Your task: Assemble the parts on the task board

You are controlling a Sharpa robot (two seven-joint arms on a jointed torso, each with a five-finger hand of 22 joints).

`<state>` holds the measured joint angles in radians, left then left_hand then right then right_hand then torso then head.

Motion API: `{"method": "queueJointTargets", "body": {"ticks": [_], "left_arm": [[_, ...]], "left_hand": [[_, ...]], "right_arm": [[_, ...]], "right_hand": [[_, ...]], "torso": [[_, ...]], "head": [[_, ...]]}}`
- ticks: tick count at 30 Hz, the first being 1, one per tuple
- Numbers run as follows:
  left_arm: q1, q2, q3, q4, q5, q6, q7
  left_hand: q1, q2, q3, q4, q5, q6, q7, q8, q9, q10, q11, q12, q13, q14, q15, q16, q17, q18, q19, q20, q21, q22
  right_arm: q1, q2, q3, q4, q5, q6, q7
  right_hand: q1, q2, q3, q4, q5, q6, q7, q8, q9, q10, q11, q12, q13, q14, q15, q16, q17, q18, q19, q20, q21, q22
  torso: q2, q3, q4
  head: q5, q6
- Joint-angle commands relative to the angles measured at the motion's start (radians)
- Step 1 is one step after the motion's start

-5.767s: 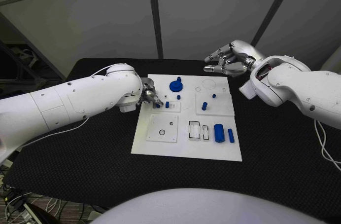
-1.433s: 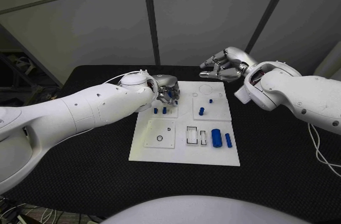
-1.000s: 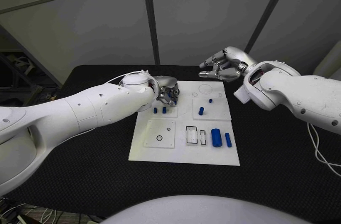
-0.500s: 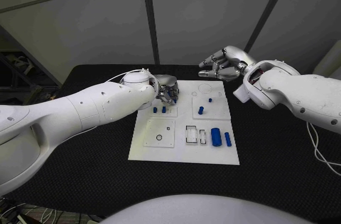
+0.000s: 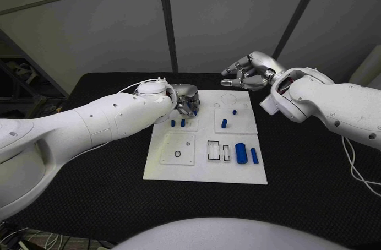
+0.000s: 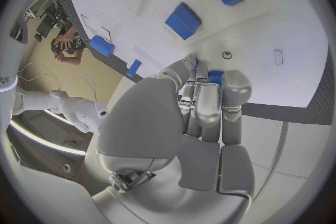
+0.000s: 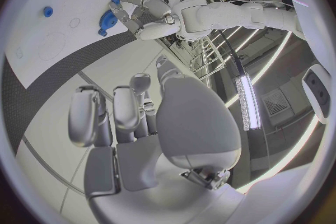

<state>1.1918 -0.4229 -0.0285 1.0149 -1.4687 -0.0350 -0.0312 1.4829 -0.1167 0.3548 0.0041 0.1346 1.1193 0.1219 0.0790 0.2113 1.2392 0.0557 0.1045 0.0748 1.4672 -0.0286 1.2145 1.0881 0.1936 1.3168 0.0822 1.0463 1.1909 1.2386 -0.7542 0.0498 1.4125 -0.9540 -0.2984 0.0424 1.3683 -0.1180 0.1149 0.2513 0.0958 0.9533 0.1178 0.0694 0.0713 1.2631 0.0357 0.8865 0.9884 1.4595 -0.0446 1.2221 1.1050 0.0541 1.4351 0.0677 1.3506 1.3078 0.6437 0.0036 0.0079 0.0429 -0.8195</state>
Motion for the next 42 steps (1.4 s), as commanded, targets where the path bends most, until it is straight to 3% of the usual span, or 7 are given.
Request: {"method": "queueJointTargets", "body": {"ticks": [1, 5, 11, 16, 32, 42], "left_arm": [[0.000, -0.013, 0.000, 0.017, 0.005, -0.061, 0.039], [-0.001, -0.037, 0.005, 0.046, 0.025, -0.088, 0.042], [-0.001, -0.063, 0.028, 0.079, 0.043, -0.125, 0.048], [-0.001, -0.084, 0.039, 0.102, 0.048, -0.131, 0.044], [-0.001, -0.175, 0.042, 0.150, 0.049, -0.068, 0.003], [-0.007, -0.189, 0.042, 0.150, 0.049, -0.052, -0.002]], "left_hand": [[-0.015, 0.001, 0.009, 0.001, -0.005, 0.010, 0.002, 0.001, 0.000, 0.007, 0.002, 0.004, -0.001, 0.029, 0.004, -0.007, -0.005, -0.075, 0.006, 0.000, 0.006, 0.003], [-0.022, 0.002, 0.011, 0.002, -0.006, 0.012, 0.002, 0.000, -0.001, 0.008, 0.002, 0.003, -0.002, 0.028, 0.005, -0.006, -0.007, -0.076, 0.007, 0.000, 0.010, 0.006], [-0.024, 0.002, 0.013, 0.001, -0.005, 0.014, 0.003, 0.000, -0.002, 0.009, 0.002, 0.003, -0.002, 0.028, 0.005, -0.004, -0.006, -0.076, 0.007, 0.000, 0.013, 0.008], [-0.024, 0.002, 0.014, 0.001, -0.004, 0.015, 0.003, 0.000, -0.002, 0.009, 0.002, 0.003, -0.002, 0.028, 0.005, -0.003, -0.006, -0.076, 0.008, 0.000, 0.013, 0.009], [-0.030, -0.001, 0.015, 0.000, -0.008, 0.016, 0.003, -0.001, -0.003, 0.009, 0.003, 0.002, -0.003, 0.028, 0.005, -0.002, -0.009, -0.076, 0.007, 0.001, 0.014, 0.010], [-0.033, -0.003, 0.016, -0.001, -0.012, 0.016, 0.003, -0.003, -0.004, 0.009, 0.003, 0.001, -0.003, 0.027, 0.005, -0.003, -0.012, -0.076, 0.006, 0.001, 0.015, 0.011]], "right_arm": [[0.002, 0.000, 0.000, 0.001, -0.001, -0.002, 0.010], [0.002, 0.000, 0.000, 0.000, -0.001, -0.002, 0.010], [0.002, 0.000, 0.000, -0.004, -0.001, -0.002, 0.011], [0.001, 0.002, 0.000, -0.006, -0.001, 0.000, 0.010], [-0.001, 0.000, 0.000, -0.008, -0.001, 0.008, 0.002], [-0.001, 0.001, 0.000, -0.007, -0.001, 0.008, 0.001]], "right_hand": [[-0.007, 0.007, 0.003, 0.001, 0.004, 0.008, 0.000, -0.003, -0.001, 0.000, -0.003, 0.004, 0.001, 0.017, 0.001, 0.001, 0.001, 0.005, 0.005, 0.000, -0.001, 0.033], [-0.007, 0.007, 0.003, 0.001, 0.004, 0.008, 0.000, -0.003, -0.001, 0.000, -0.003, 0.004, 0.001, 0.017, 0.001, 0.001, 0.001, 0.005, 0.005, 0.000, -0.001, 0.033], [-0.007, 0.007, 0.003, 0.001, 0.004, 0.008, 0.000, -0.003, -0.001, 0.000, -0.003, 0.004, 0.001, 0.017, 0.001, 0.001, 0.001, 0.005, 0.005, 0.000, -0.001, 0.033], [-0.007, 0.007, 0.003, 0.001, 0.004, 0.008, 0.000, -0.003, -0.001, 0.000, -0.003, 0.004, 0.001, 0.017, 0.001, 0.001, 0.001, 0.005, 0.005, 0.000, -0.001, 0.033], [-0.007, 0.008, 0.003, 0.002, 0.004, 0.009, 0.000, -0.003, -0.001, 0.001, -0.003, 0.006, 0.002, 0.017, 0.001, 0.000, 0.000, 0.005, 0.005, 0.000, -0.001, 0.033], [-0.007, 0.008, 0.003, 0.002, 0.004, 0.009, 0.000, -0.003, -0.001, 0.001, -0.003, 0.006, 0.002, 0.017, 0.001, 0.000, 0.000, 0.005, 0.005, 0.000, -0.001, 0.033]], "torso": [[-0.001, -0.0006, 0.0024], [-0.001, 0.0004, 0.0014], [-0.001, -0.0005, 0.0030], [-0.001, -0.0002, 0.0031], [0.000, -0.0001, 0.0027], [0.000, 0.0002, 0.0000]], "head": [[-0.003, 0.003], [-0.006, 0.007], [-0.011, 0.015], [-0.003, 0.016], [0.005, 0.017], [0.009, 0.016]]}}
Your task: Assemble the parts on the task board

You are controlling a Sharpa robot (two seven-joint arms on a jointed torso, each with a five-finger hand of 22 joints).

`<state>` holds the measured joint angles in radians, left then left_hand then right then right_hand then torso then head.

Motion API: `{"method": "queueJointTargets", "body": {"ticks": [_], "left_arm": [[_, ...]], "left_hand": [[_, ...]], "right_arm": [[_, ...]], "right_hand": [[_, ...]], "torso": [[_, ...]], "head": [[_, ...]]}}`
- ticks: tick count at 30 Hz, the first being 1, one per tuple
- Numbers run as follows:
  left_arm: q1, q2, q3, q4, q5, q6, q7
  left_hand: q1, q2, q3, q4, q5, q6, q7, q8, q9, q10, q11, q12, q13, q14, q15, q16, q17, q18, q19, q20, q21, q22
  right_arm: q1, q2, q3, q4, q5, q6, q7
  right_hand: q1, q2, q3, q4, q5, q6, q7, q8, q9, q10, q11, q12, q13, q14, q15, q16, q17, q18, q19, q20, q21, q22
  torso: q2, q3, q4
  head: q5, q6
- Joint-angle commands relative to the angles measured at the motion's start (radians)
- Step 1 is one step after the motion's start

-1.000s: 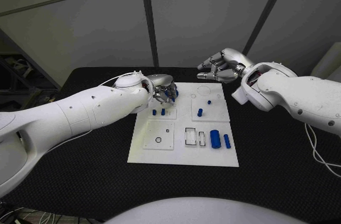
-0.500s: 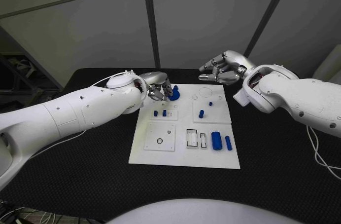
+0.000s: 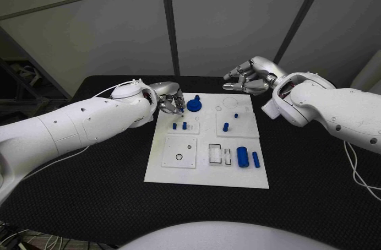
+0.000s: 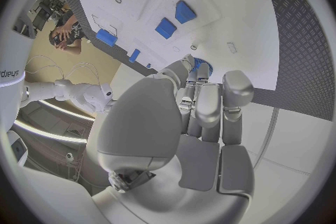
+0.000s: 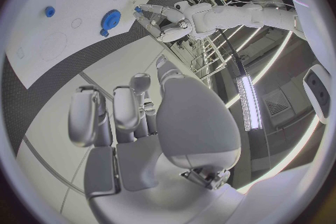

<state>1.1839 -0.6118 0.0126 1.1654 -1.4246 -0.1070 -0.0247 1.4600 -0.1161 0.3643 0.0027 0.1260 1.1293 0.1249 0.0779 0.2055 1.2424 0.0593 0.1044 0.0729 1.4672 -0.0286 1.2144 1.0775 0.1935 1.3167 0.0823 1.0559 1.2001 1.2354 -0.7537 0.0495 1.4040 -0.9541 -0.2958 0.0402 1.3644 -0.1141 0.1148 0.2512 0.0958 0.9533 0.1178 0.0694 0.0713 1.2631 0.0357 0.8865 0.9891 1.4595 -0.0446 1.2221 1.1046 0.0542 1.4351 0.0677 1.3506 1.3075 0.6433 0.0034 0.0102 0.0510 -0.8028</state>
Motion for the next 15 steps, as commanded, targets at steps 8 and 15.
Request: {"method": "queueJointTargets", "body": {"ticks": [8, 15], "left_arm": [[-0.007, 0.004, 0.001, -0.003, 0.005, 0.027, -0.007], [-0.011, 0.006, 0.001, -0.007, 0.005, 0.038, -0.009]], "left_hand": [[-0.012, -0.004, 0.007, 0.000, -0.005, 0.006, 0.000, -0.002, 0.001, 0.006, -0.001, 0.000, -0.002, 0.027, 0.005, -0.003, -0.002, -0.076, 0.006, 0.001, 0.005, 0.002], [-0.012, -0.004, 0.007, 0.000, -0.005, 0.006, 0.000, -0.002, 0.001, 0.006, -0.001, 0.000, -0.002, 0.027, 0.005, -0.003, -0.002, -0.076, 0.006, 0.001, 0.005, 0.002]], "right_arm": [[0.002, 0.001, 0.000, 0.002, -0.001, 0.006, 0.004], [0.002, 0.002, 0.000, 0.001, -0.001, 0.006, 0.004]], "right_hand": [[-0.003, 0.004, 0.003, 0.002, 0.004, 0.009, 0.000, -0.003, -0.001, 0.001, -0.003, 0.006, 0.001, 0.017, 0.001, -0.001, 0.000, 0.005, 0.005, 0.000, -0.001, 0.033], [-0.003, 0.004, 0.003, 0.002, 0.004, 0.009, 0.000, -0.003, -0.001, 0.001, -0.003, 0.006, 0.001, 0.017, 0.001, -0.001, 0.000, 0.005, 0.005, 0.000, -0.001, 0.033]], "torso": [[0.000, 0.0005, -0.0012], [0.000, 0.0003, -0.0016]], "head": [[0.002, -0.003], [0.001, -0.003]]}}
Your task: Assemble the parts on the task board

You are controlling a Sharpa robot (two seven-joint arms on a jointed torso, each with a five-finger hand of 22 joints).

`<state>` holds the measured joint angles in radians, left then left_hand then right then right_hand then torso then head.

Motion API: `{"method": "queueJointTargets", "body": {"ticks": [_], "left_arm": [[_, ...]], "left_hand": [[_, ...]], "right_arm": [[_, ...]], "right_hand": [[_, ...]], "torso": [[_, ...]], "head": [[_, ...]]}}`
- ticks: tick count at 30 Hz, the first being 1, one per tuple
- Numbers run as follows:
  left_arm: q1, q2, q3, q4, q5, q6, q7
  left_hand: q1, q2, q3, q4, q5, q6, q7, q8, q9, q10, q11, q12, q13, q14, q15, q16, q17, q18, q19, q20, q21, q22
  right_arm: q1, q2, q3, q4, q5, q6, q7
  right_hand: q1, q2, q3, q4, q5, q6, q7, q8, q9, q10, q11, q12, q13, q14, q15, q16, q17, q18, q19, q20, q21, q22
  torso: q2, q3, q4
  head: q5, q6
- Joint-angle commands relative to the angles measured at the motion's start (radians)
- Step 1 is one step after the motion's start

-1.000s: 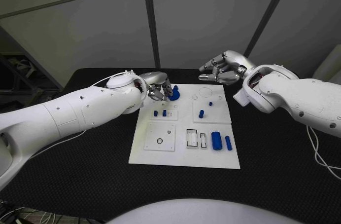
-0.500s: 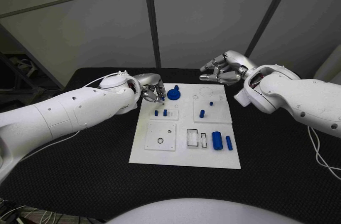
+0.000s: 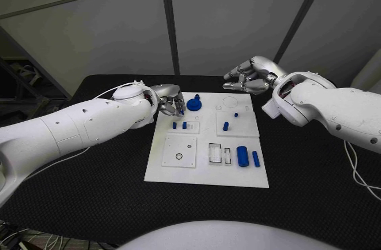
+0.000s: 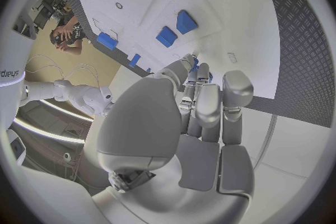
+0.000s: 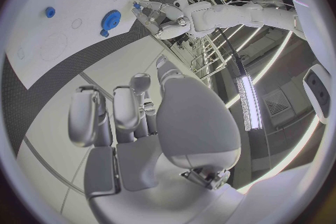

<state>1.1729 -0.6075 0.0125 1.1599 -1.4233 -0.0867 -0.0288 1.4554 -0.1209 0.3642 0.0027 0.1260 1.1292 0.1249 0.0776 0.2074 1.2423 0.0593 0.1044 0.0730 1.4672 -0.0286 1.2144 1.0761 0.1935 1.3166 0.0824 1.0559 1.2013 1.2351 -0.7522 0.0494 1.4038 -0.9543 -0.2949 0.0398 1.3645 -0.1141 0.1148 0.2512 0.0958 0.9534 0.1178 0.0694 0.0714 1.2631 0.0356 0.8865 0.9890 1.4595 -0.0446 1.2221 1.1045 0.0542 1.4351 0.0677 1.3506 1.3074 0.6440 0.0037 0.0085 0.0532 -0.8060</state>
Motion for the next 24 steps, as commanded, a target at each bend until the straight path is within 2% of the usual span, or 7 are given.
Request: {"method": "queueJointTargets", "body": {"ticks": [1, 24], "left_arm": [[0.000, 0.002, 0.001, -0.003, 0.004, 0.020, -0.005], [-0.004, 0.023, 0.001, -0.026, 0.004, 0.054, -0.019]], "left_hand": [[-0.007, 0.001, 0.007, 0.000, -0.005, 0.006, 0.000, -0.002, -0.001, 0.006, -0.001, 0.000, -0.002, 0.027, 0.005, -0.003, -0.001, -0.076, 0.006, 0.001, 0.005, 0.001], [-0.013, -0.002, 0.011, -0.004, -0.016, 0.008, -0.001, -0.004, -0.003, 0.007, -0.001, -0.001, -0.002, 0.025, 0.005, -0.002, -0.006, -0.075, 0.002, 0.001, 0.002, 0.000]], "right_arm": [[0.002, 0.001, 0.001, 0.001, -0.001, 0.005, 0.005], [0.002, 0.003, 0.000, 0.000, -0.001, 0.005, 0.006]], "right_hand": [[-0.003, 0.004, 0.003, 0.002, 0.004, 0.009, 0.000, -0.003, -0.001, 0.001, -0.003, 0.006, 0.001, 0.017, 0.001, -0.001, 0.001, 0.005, 0.005, 0.000, -0.001, 0.033], [-0.004, 0.005, 0.003, 0.002, 0.004, 0.009, 0.000, -0.003, -0.001, 0.001, -0.003, 0.006, 0.001, 0.017, 0.001, -0.001, 0.001, 0.005, 0.005, 0.000, -0.001, 0.033]], "torso": [[-0.001, -0.0002, -0.0001], [0.000, 0.0001, 0.0006]], "head": [[-0.001, 0.000], [-0.002, -0.005]]}}
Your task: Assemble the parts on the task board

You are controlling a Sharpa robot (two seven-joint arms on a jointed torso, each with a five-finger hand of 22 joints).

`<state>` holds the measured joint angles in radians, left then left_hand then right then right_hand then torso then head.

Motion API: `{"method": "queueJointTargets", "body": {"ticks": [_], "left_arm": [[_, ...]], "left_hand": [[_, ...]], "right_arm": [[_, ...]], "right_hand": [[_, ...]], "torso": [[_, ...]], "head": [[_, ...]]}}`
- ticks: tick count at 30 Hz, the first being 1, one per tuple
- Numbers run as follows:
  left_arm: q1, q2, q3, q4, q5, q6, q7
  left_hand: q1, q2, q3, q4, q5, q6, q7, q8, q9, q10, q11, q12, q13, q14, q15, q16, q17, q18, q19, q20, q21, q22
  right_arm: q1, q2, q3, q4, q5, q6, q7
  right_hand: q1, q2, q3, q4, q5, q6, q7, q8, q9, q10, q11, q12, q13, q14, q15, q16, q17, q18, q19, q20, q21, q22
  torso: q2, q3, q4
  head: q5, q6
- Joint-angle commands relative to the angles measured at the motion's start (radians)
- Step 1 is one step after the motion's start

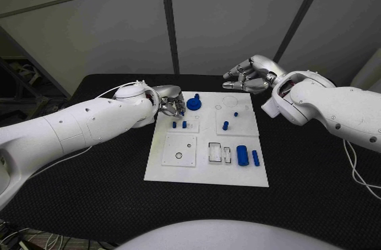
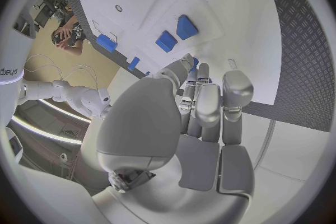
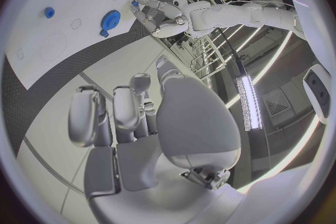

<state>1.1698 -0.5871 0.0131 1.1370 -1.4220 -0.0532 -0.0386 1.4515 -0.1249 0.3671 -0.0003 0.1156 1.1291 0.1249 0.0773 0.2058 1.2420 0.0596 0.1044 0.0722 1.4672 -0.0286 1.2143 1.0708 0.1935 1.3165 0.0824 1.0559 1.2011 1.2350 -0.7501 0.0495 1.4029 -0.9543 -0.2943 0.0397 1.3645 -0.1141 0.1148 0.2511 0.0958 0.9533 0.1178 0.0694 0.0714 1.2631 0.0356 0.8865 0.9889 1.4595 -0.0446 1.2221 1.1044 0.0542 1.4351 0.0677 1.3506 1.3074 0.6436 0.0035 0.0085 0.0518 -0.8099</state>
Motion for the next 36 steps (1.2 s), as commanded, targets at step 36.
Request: {"method": "queueJointTargets", "body": {"ticks": [36], "left_arm": [[-0.002, -0.013, 0.016, -0.041, 0.047, -0.061, -0.011]], "left_hand": [[-0.034, -0.023, -0.009, -0.023, -0.059, -0.220, 0.015, 0.014, -0.119, -0.141, 0.035, -0.020, -0.004, -0.004, 0.034, -0.031, -0.116, -0.048, -0.069, 0.032, -0.124, -0.078]], "right_arm": [[0.000, -0.007, 0.000, -0.040, -0.215, 0.052, -0.141]], "right_hand": [[0.096, 0.004, 0.070, -0.024, 0.003, 0.043, 0.013, 0.006, 0.004, -0.151, 0.015, -0.531, -0.442, -0.005, 0.012, -0.166, -0.170, 0.026, -0.037, 0.008, -0.108, -0.059]], "torso": [[-0.002, -0.0008, 0.0014]], "head": [[-0.007, 0.008]]}}
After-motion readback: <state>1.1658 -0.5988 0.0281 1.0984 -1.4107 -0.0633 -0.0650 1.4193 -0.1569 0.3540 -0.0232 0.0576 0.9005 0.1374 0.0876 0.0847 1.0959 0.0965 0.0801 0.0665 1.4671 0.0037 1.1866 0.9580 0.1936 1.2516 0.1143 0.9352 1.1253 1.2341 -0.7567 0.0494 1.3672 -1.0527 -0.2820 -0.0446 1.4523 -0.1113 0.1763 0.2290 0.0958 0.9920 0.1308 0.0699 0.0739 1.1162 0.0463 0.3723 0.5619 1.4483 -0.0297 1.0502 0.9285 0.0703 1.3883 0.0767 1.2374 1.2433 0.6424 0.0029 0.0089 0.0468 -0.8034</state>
